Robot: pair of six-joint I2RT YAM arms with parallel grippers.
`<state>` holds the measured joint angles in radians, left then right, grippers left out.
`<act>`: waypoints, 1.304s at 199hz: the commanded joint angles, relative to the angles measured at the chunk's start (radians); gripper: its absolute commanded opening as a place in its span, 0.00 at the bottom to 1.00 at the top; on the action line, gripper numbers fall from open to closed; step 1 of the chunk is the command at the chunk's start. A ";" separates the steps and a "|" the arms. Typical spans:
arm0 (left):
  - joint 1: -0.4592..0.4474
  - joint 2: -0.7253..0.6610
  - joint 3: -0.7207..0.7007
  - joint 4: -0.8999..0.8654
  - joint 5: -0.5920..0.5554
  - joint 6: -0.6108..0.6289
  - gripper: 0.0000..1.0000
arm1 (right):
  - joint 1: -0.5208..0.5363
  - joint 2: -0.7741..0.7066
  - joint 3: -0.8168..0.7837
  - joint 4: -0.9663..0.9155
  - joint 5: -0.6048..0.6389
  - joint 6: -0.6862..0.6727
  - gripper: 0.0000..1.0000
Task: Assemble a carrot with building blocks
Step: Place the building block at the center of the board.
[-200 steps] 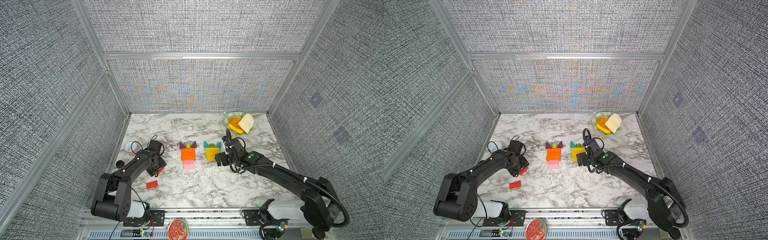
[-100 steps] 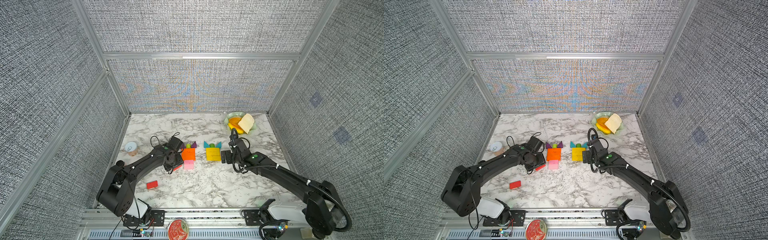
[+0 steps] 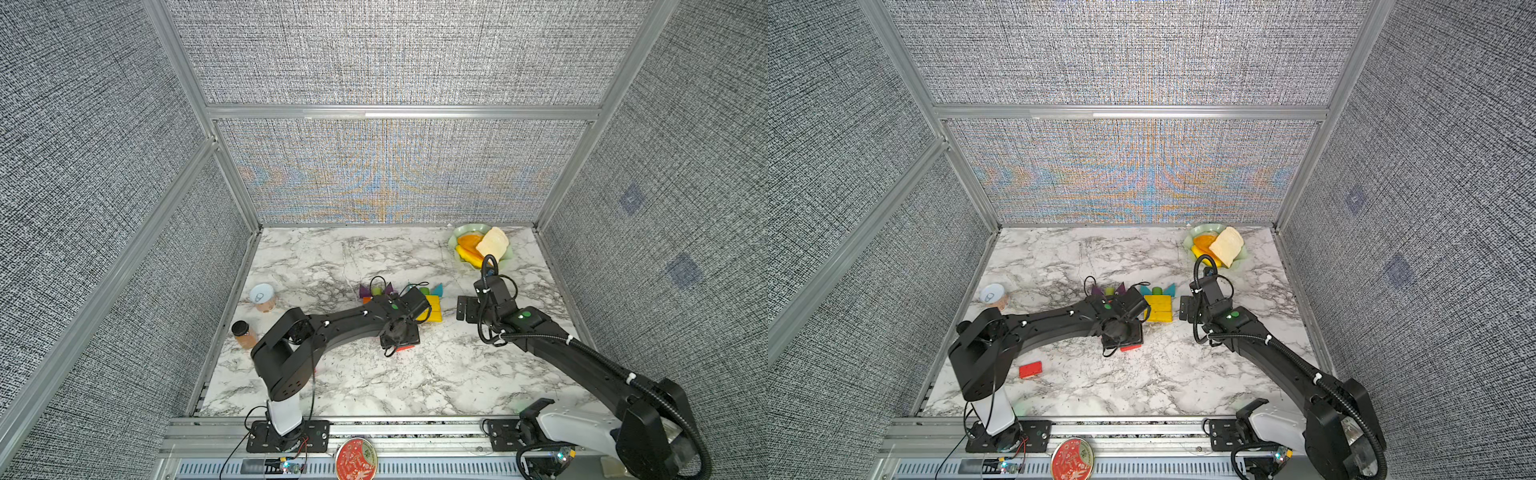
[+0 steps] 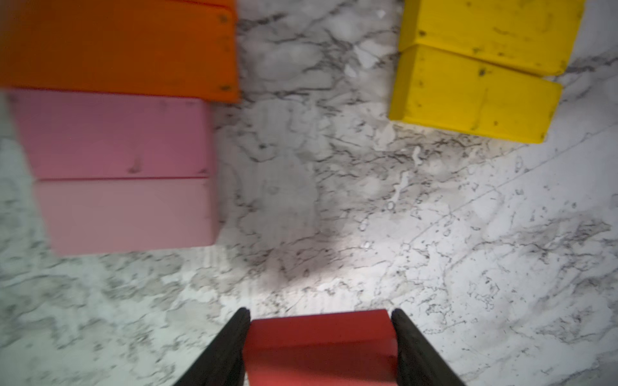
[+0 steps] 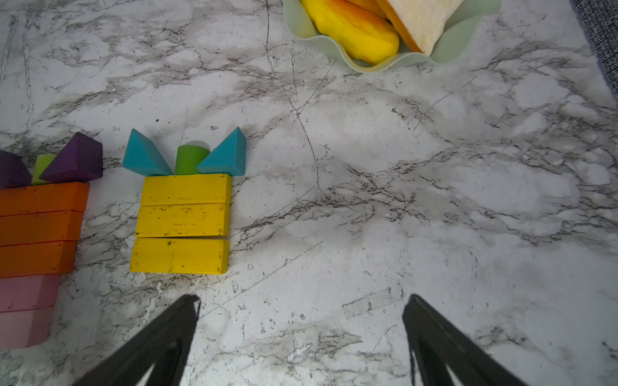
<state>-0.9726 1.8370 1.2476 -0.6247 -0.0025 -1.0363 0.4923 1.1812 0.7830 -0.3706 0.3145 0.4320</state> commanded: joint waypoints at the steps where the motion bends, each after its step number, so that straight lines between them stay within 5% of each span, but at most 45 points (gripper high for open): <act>1: -0.018 0.075 0.081 0.002 -0.015 0.052 0.55 | -0.003 -0.008 -0.006 0.001 0.017 0.017 0.99; 89: -0.036 0.256 0.234 -0.036 -0.005 0.153 0.56 | -0.020 -0.051 -0.044 0.032 0.055 0.028 0.99; 152: -0.042 0.230 0.271 -0.090 -0.034 0.194 0.72 | -0.020 -0.063 -0.050 0.045 0.035 0.019 0.99; 228: -0.034 0.070 0.281 -0.147 -0.128 0.272 0.80 | -0.020 -0.062 -0.028 -0.001 -0.011 -0.001 0.98; 260: 0.064 -0.108 0.203 -0.162 -0.225 0.321 0.81 | 0.008 -0.033 -0.004 -0.084 -0.120 0.056 0.78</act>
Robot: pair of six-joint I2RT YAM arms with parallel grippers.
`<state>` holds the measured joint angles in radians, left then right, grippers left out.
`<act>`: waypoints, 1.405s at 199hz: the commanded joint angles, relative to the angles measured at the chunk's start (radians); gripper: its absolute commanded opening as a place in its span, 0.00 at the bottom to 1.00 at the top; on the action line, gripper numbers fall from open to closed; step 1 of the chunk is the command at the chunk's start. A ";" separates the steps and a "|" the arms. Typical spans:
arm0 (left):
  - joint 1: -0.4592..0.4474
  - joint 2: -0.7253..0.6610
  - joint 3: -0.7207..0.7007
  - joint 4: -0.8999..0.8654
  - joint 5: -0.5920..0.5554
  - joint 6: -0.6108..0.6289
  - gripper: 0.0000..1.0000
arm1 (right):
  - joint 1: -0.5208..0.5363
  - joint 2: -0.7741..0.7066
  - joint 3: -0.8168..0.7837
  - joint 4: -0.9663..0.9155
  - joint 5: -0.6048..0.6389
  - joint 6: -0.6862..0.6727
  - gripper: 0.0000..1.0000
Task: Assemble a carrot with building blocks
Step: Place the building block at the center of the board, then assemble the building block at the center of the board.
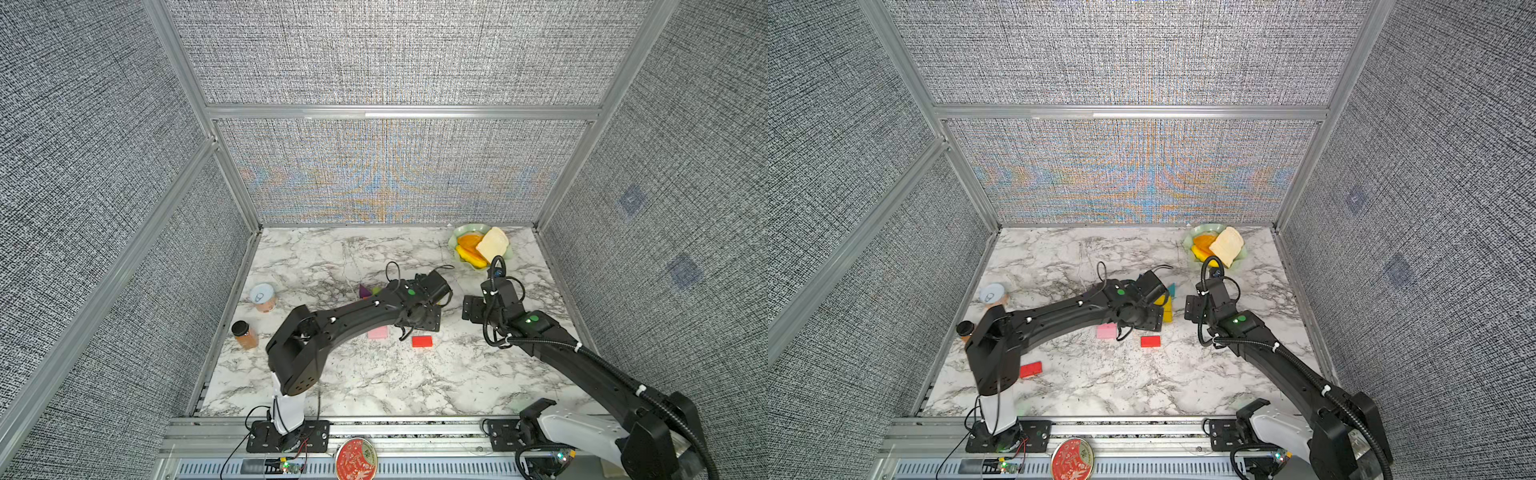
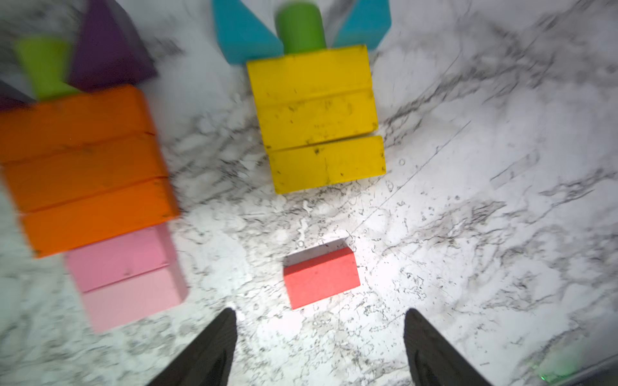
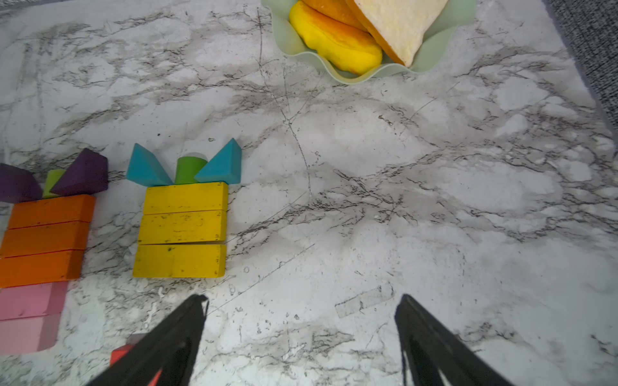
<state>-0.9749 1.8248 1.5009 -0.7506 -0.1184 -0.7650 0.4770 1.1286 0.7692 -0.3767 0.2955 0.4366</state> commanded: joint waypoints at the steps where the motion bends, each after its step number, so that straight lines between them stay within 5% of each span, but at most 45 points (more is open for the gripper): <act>1: 0.071 -0.102 -0.054 -0.035 -0.110 0.051 0.81 | 0.027 0.021 0.011 -0.080 -0.103 0.055 0.78; 34: 0.215 -0.333 -0.282 0.074 -0.105 0.026 0.80 | 0.221 0.097 0.011 -0.120 -0.088 0.188 0.74; 73: 0.272 -0.639 -0.671 0.353 -0.116 -0.044 0.82 | 0.388 0.228 0.048 -0.107 -0.094 0.318 0.95; 92: 0.275 -0.741 -0.781 0.401 -0.131 -0.077 0.82 | 0.414 0.284 0.069 -0.087 -0.098 0.350 0.97; 160: 0.275 -0.910 -0.916 0.391 -0.125 -0.090 0.83 | 0.445 0.478 0.193 -0.087 -0.070 0.376 0.94; 197: 0.274 -0.987 -0.973 0.408 -0.121 -0.090 0.83 | 0.446 0.548 0.222 -0.091 -0.067 0.382 0.82; 280: 0.275 -0.988 -1.005 0.452 -0.100 -0.058 0.84 | 0.437 0.621 0.262 -0.120 -0.036 0.381 0.73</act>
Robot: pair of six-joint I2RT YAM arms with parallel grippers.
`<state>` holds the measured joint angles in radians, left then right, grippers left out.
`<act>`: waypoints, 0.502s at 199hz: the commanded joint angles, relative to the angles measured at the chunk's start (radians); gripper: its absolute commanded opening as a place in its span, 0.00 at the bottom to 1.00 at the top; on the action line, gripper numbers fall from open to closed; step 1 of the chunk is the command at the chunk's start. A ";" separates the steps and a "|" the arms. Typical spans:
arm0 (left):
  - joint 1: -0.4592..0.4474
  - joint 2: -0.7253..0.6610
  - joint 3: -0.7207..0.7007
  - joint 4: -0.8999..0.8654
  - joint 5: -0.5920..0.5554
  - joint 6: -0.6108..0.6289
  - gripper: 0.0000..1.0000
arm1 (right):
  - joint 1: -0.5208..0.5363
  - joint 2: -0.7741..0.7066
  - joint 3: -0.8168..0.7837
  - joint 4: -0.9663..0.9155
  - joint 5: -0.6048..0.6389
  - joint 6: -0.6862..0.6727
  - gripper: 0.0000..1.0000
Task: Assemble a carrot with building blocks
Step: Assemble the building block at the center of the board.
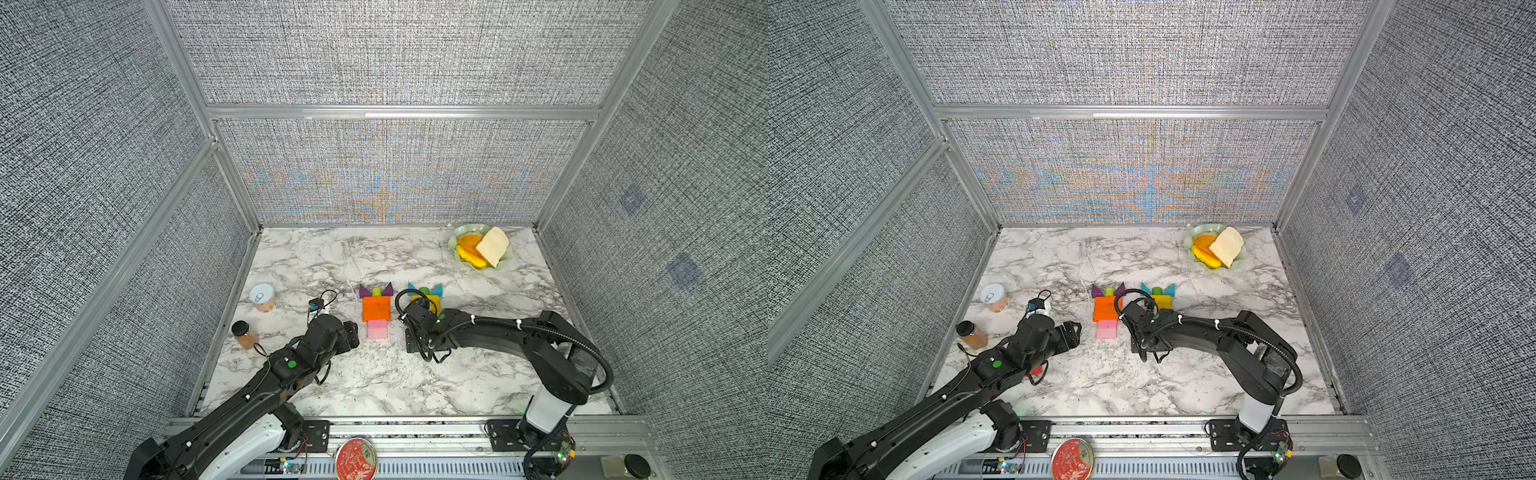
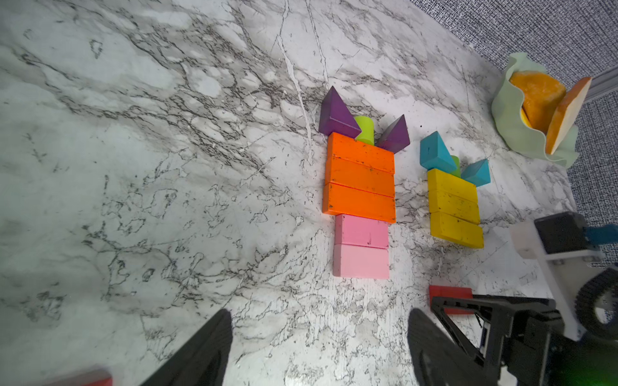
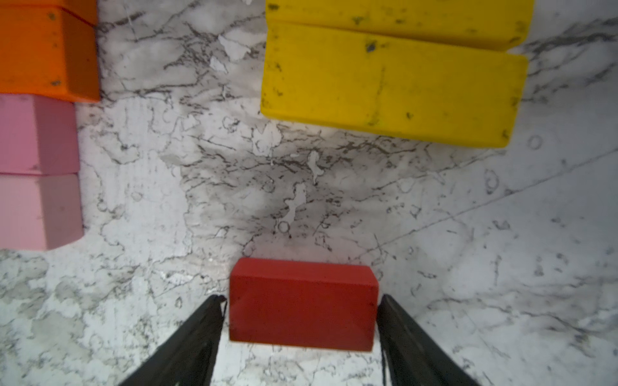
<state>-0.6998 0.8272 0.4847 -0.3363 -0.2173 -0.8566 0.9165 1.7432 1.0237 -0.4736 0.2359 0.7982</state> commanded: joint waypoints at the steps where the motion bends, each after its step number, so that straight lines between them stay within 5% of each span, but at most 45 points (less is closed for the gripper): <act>1: 0.000 0.010 0.012 0.038 -0.002 0.034 0.84 | -0.002 0.006 0.007 -0.023 0.022 0.019 0.73; 30: 0.000 0.028 0.028 0.044 0.001 0.053 0.84 | -0.005 0.010 0.003 -0.023 0.024 0.019 0.63; 100: -0.001 0.029 0.032 0.049 0.007 0.057 0.85 | -0.044 -0.014 0.019 -0.042 0.054 -0.017 0.60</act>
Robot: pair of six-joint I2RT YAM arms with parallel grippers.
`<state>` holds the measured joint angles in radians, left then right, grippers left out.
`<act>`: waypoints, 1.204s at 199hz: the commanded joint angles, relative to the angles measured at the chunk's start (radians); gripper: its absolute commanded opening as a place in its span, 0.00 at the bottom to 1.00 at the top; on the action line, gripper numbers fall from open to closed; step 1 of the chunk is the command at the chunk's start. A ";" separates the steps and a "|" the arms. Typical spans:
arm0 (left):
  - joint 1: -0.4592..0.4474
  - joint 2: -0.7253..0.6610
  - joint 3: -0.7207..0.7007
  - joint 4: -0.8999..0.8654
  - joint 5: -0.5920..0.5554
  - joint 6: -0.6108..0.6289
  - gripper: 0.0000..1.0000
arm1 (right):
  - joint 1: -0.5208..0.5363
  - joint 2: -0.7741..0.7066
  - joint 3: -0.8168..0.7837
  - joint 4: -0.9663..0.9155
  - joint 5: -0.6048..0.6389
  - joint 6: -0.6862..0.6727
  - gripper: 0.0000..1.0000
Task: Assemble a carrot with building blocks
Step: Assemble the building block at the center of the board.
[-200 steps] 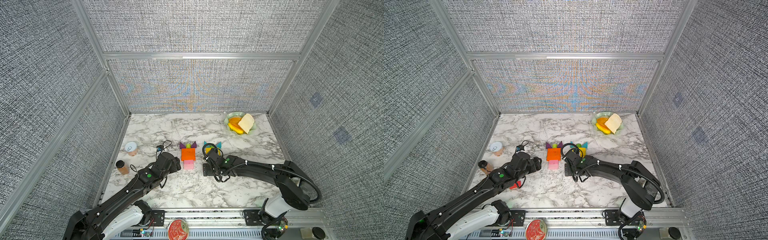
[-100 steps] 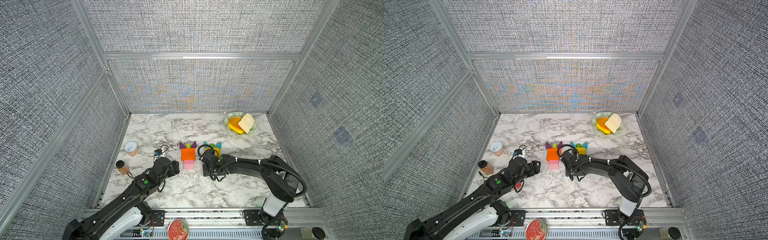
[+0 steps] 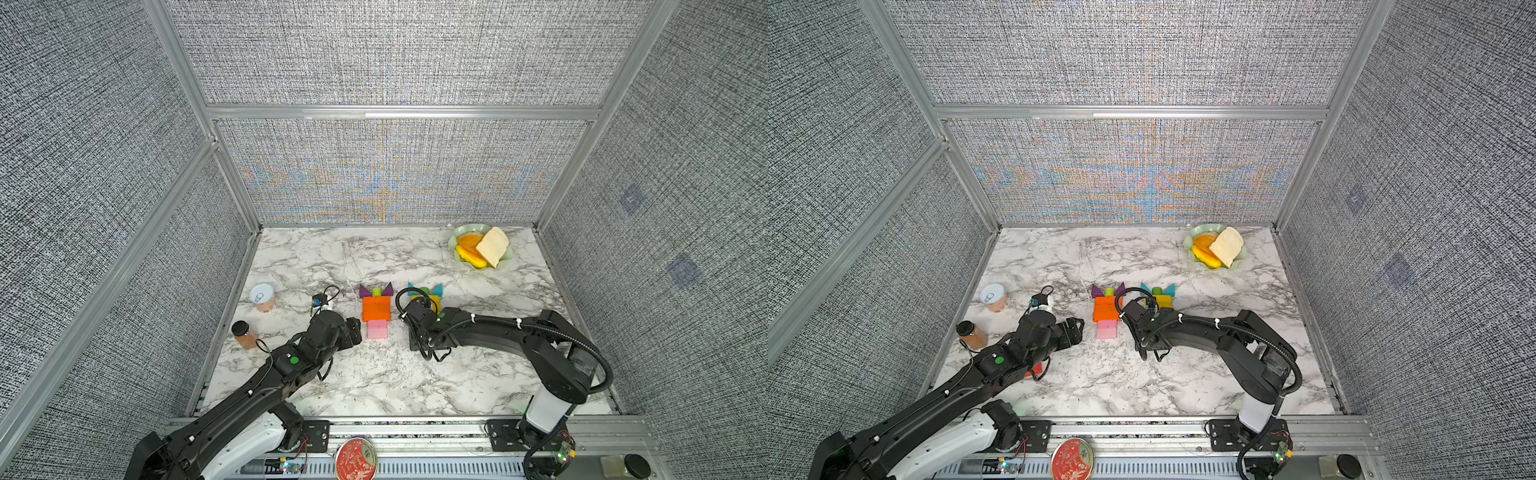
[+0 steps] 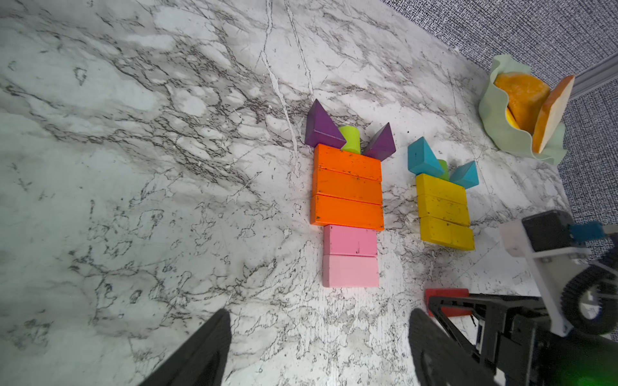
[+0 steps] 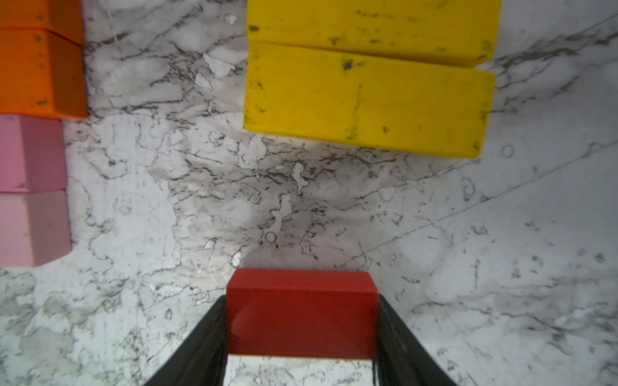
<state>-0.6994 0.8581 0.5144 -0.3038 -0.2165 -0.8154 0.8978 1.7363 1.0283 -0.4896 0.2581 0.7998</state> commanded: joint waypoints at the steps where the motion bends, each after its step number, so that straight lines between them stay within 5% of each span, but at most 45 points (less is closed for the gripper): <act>1: -0.001 -0.002 0.003 0.017 0.006 0.016 0.85 | -0.026 -0.007 0.014 -0.027 0.034 -0.020 0.60; 141: 0.002 -0.021 0.002 0.006 0.014 0.018 0.85 | -0.117 0.065 0.069 -0.002 0.006 -0.109 0.61; 200: 0.000 -0.023 -0.004 0.020 0.021 0.015 0.85 | -0.120 0.019 0.063 -0.013 -0.001 -0.095 0.81; 240: 0.000 -0.031 -0.001 0.013 0.028 0.013 0.85 | -0.120 -0.072 0.031 -0.040 0.004 -0.125 0.80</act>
<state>-0.6994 0.8330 0.5121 -0.3050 -0.1978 -0.8116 0.7773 1.7054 1.0798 -0.4934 0.2562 0.6861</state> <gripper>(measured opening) 0.850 0.821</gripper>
